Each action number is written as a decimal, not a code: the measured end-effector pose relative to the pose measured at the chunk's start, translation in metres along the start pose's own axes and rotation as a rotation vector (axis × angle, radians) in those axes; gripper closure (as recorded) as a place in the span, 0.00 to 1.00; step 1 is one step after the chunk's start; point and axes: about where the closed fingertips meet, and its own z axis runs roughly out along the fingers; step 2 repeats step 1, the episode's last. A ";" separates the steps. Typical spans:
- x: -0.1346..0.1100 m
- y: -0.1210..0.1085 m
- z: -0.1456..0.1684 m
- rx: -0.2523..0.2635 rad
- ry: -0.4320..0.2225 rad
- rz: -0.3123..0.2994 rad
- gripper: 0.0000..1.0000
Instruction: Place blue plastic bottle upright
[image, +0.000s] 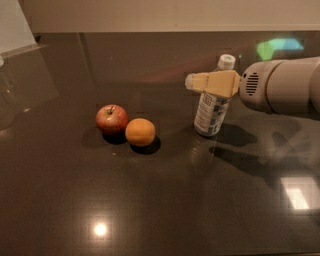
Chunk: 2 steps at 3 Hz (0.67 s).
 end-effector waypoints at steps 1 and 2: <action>0.000 0.000 0.000 0.000 0.000 0.000 0.00; 0.000 0.000 0.000 0.000 0.000 0.000 0.00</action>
Offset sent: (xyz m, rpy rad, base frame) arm 0.0000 0.0000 0.0000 0.0000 0.0000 0.0000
